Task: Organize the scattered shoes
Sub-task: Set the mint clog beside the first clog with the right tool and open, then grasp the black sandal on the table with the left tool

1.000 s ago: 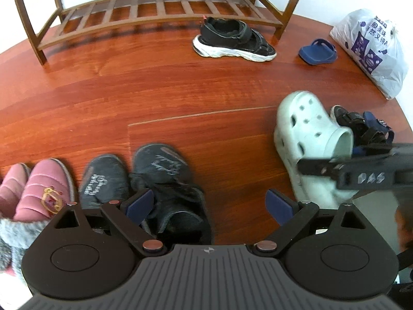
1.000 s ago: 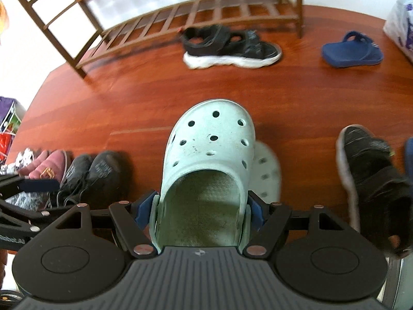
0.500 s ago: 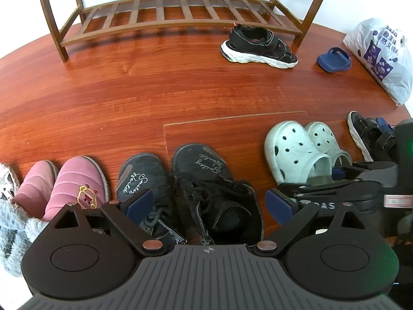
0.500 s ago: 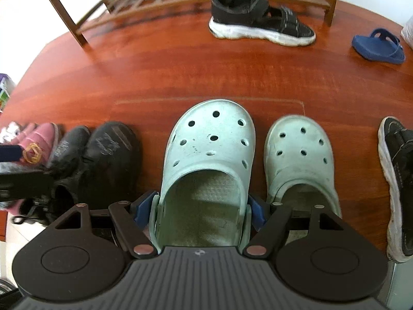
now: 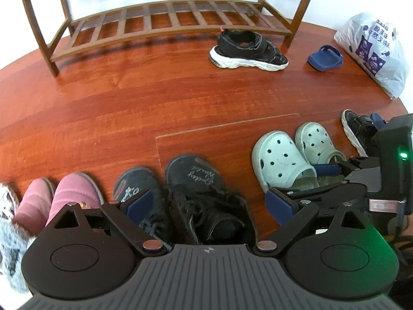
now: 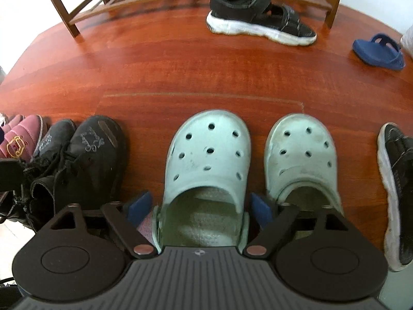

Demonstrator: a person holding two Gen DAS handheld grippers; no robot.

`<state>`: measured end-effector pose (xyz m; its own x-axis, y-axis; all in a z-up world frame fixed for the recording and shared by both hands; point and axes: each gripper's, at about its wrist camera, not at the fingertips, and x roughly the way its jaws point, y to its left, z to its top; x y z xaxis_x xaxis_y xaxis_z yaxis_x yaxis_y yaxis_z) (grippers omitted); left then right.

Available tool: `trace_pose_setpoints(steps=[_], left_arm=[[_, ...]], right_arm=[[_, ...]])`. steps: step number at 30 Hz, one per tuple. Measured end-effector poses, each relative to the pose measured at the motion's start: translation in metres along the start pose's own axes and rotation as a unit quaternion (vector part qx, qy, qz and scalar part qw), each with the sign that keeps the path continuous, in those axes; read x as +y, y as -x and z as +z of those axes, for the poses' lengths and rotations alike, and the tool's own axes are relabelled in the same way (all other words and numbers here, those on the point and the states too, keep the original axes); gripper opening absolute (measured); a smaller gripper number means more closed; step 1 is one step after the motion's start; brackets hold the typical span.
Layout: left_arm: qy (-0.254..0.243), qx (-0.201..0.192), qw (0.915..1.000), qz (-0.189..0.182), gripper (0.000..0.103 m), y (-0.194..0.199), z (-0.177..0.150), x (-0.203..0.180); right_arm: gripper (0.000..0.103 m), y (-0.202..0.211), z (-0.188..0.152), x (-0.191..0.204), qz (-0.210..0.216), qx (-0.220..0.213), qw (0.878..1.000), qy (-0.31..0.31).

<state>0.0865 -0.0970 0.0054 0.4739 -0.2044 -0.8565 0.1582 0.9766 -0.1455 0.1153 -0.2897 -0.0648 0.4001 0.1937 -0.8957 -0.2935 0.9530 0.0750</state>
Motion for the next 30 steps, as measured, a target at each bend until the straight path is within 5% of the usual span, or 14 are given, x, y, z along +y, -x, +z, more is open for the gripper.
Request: trace_pose_setpoints(steps=[12,30], left_arm=[[-0.047,-0.011,0.9985,-0.027,0.095,-0.017,0.058,-0.016],[-0.036,-0.020,0.9974,-0.059,0.093,-0.080,0.147,-0.036]], right_arm=[[0.093,0.074,0.002,-0.055,0.036,-0.046,0.998,-0.018],[0.093,0.113,-0.044,-0.177,-0.017,-0.046,0.991,-0.127]])
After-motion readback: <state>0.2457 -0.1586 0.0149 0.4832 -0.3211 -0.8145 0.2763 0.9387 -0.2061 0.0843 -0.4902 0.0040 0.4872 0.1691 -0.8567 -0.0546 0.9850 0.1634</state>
